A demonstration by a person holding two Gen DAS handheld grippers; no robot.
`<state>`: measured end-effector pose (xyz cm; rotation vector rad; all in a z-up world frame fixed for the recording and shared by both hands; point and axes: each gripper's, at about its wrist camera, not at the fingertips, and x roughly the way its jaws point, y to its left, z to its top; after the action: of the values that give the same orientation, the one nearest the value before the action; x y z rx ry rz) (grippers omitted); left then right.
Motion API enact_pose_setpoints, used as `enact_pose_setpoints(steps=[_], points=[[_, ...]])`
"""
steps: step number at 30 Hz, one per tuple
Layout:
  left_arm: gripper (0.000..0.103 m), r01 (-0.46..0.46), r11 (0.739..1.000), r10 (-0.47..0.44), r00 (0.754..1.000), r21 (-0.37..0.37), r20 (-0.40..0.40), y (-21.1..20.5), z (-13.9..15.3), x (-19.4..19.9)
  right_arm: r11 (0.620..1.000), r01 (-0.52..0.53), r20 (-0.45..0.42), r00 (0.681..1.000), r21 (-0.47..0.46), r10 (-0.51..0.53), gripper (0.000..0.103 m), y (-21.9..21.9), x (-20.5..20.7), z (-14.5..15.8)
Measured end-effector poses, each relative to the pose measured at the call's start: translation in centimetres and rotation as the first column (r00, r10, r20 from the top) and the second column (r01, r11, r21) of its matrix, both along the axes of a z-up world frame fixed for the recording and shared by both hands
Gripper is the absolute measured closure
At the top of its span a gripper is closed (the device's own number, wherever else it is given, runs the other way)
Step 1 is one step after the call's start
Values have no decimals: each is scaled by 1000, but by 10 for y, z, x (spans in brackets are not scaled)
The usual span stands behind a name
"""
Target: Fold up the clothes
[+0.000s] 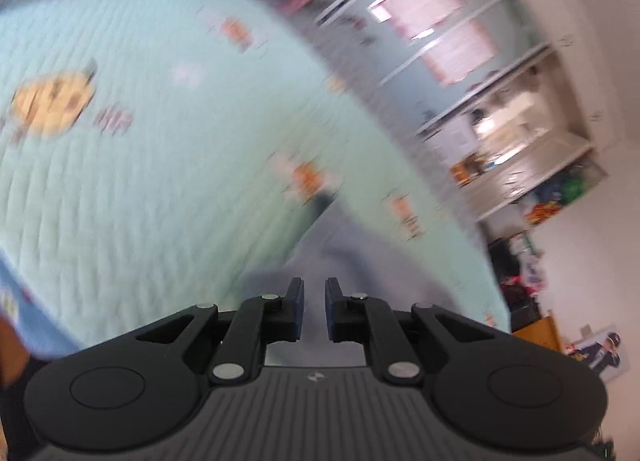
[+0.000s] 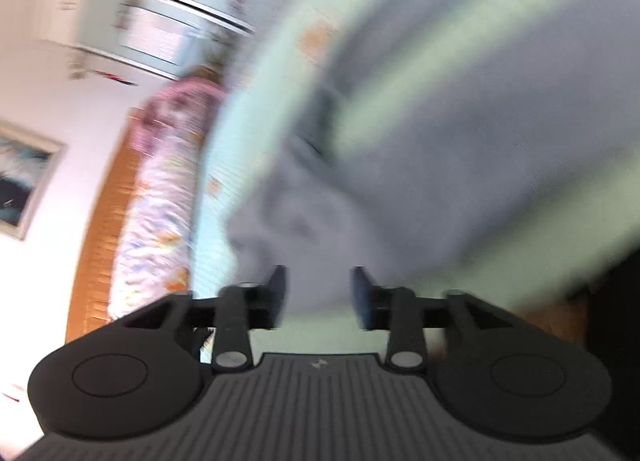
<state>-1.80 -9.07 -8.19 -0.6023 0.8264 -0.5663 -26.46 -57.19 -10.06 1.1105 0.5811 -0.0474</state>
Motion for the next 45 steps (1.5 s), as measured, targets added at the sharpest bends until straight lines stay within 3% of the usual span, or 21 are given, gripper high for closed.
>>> enact_pose_setpoints(steps=[4, 7, 9, 11, 14, 18, 20, 25, 30, 32, 33, 34, 37, 41, 43, 44, 45], points=[[94, 80, 997, -79, 993, -1, 92, -24, 23, 9, 997, -35, 45, 998, -61, 38, 39, -12, 64, 14], [94, 147, 987, -155, 981, 70, 120, -64, 17, 21, 980, -136, 42, 989, -146, 143, 39, -6, 124, 25], [94, 174, 978, -186, 977, 116, 104, -84, 1, 29, 947, -234, 17, 970, -221, 243, 39, 4, 166, 32], [94, 203, 972, -213, 974, 115, 73, -97, -18, 35, 881, -354, -16, 930, -313, 368, 39, 16, 210, 41], [94, 253, 960, -257, 966, 116, 21, -114, -47, 38, 716, -495, -117, 852, -492, 510, 33, 49, 273, 49], [94, 297, 945, -300, 954, 134, 1, -127, -72, 31, 364, -665, -328, 681, -652, 655, 31, 85, 355, 39], [94, 319, 937, -321, 947, 143, -8, -134, -84, 27, 233, -712, -411, 606, -662, 681, 31, 99, 380, 31], [89, 354, 920, -365, 930, 167, 39, -136, -89, 23, 8, -850, -569, 359, -526, 740, 31, 126, 443, -6], [83, 403, 907, -409, 912, 124, 20, -135, -94, 35, -178, -903, -697, 163, -390, 699, 32, 156, 449, -48], [82, 414, 903, -418, 908, 115, 17, -133, -94, 38, -232, -905, -717, 107, -358, 689, 55, 161, 432, -47], [82, 419, 902, -423, 906, 110, 16, -132, -94, 39, -241, -907, -728, 97, -346, 679, 85, 161, 423, -41], [81, 421, 902, -425, 905, 93, 17, -129, -93, 39, -260, -895, -743, 110, -364, 660, 97, 160, 410, -34], [78, 415, 908, -416, 909, 56, 28, -121, -90, 42, -329, -838, -783, 173, -436, 597, 98, 156, 366, -11], [77, 401, 916, -401, 916, 18, 17, -116, -89, 39, -328, -812, -789, 241, -483, 565, 98, 156, 325, 5], [77, 391, 920, -391, 920, 21, 12, -113, -89, 37, -350, -772, -781, 285, -531, 555, 99, 162, 313, 13], [77, 384, 923, -384, 923, 23, 9, -112, -89, 35, -370, -731, -771, 329, -573, 545, 99, 167, 309, 18], [77, 375, 927, -375, 927, 21, 8, -111, -89, 35, -396, -669, -752, 395, -629, 527, 99, 172, 306, 22]])
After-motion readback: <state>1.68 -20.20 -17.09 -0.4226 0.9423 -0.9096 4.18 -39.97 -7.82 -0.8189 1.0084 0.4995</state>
